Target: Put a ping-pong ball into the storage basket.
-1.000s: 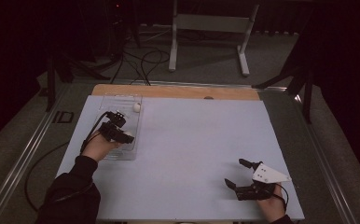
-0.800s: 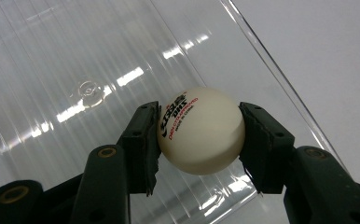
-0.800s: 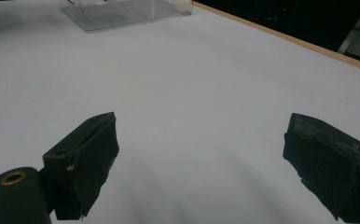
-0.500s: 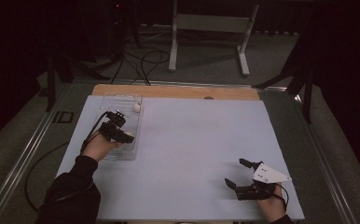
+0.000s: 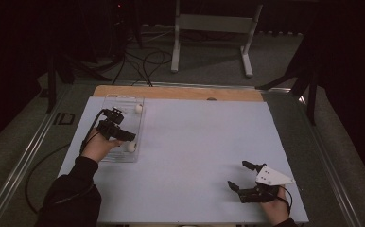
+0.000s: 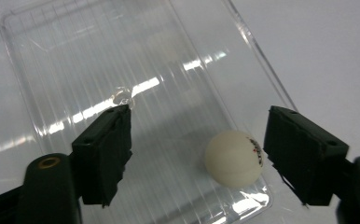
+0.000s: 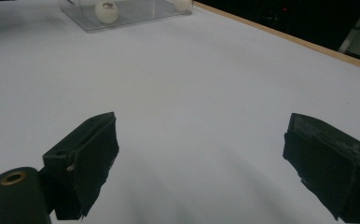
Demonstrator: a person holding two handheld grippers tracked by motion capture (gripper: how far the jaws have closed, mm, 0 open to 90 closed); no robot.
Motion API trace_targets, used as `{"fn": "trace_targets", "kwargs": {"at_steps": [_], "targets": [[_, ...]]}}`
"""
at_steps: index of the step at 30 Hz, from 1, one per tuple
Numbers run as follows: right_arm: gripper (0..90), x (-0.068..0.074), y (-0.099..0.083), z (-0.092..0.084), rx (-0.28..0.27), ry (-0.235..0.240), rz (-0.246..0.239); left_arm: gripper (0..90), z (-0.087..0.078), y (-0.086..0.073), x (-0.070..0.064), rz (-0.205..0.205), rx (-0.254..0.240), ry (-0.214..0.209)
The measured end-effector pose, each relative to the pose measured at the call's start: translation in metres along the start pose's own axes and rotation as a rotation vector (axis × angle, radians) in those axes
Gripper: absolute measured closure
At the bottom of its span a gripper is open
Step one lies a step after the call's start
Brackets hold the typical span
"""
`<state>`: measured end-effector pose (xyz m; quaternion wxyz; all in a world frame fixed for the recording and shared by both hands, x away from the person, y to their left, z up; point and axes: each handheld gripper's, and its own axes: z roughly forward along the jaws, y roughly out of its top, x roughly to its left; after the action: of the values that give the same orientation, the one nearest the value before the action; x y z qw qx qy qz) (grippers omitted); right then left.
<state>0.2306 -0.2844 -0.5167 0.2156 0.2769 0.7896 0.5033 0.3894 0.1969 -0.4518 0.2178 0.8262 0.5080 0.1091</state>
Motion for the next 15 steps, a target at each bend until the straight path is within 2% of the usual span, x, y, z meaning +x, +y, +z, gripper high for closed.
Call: {"fn": "trace_targets", "kwargs": {"at_steps": [10, 12, 13, 15], "targets": [[10.0, 0.000, 0.000, 0.000, 0.000, 0.000, 0.001, 4.7, -0.009, 0.006, -0.010, 0.010, -0.012, -0.001], [10.0, 0.000, 0.000, 0.000, 0.000, 0.000, 0.000, 3.8, -0.009, 0.006, -0.011, 0.013, -0.014, -0.003], [10.0, 0.000, 0.000, 0.000, -0.001, -0.001, 0.000, 0.8, -0.010, 0.007, -0.011, 0.024, -0.014, -0.017], [10.0, 0.000, 0.000, 0.000, -0.001, 0.001, 0.003, 0.8, -0.011, 0.007, -0.013, 0.040, -0.012, -0.027]]}}
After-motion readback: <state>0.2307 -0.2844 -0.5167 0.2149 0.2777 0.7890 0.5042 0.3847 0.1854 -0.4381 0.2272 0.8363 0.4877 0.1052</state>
